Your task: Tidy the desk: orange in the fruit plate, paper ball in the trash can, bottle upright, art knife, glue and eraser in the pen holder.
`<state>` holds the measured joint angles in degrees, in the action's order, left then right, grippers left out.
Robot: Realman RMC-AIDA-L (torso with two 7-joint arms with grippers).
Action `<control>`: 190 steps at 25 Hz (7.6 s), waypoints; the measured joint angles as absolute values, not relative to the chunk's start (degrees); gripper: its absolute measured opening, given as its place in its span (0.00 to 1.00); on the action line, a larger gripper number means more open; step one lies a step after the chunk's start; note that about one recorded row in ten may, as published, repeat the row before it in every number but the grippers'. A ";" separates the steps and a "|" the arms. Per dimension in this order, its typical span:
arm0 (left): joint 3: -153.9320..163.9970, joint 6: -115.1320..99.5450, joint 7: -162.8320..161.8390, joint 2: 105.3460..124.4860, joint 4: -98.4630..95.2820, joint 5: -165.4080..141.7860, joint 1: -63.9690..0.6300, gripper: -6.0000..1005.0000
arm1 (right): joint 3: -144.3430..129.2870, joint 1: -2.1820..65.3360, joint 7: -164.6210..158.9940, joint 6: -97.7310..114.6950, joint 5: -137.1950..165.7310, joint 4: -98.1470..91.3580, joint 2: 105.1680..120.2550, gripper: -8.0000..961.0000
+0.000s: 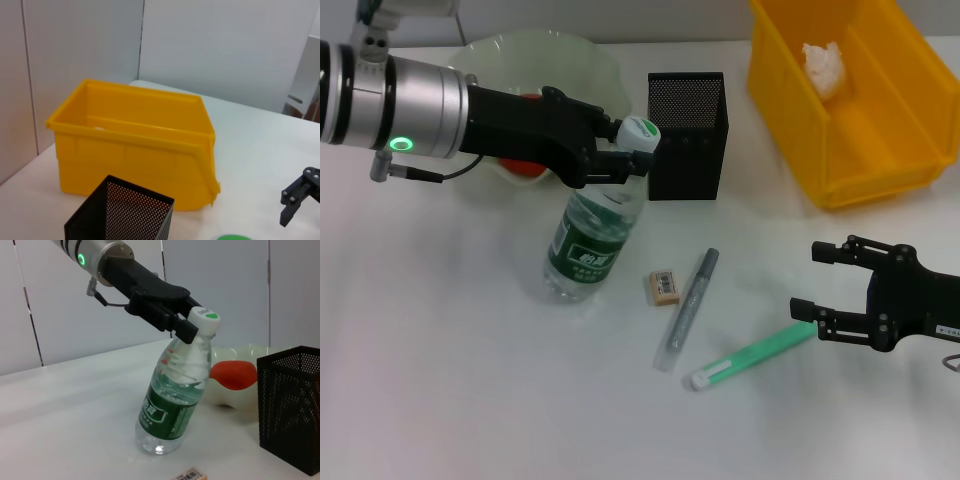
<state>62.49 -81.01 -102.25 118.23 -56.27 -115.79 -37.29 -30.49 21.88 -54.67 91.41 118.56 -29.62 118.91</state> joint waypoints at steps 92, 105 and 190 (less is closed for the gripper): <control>29.82 -82.95 -51.18 118.45 -25.31 -89.55 -21.47 0.43 | -30.23 21.88 -51.85 95.81 118.48 -28.39 118.91 0.82; 29.81 -82.71 -50.51 118.39 -25.16 -89.93 -21.56 0.43 | -30.34 21.88 -51.85 95.71 118.48 -28.30 118.91 0.82; 48.99 -98.29 -63.00 117.23 -28.98 -103.86 -24.37 0.80 | -30.59 26.37 -68.11 98.98 117.92 -30.24 116.48 0.82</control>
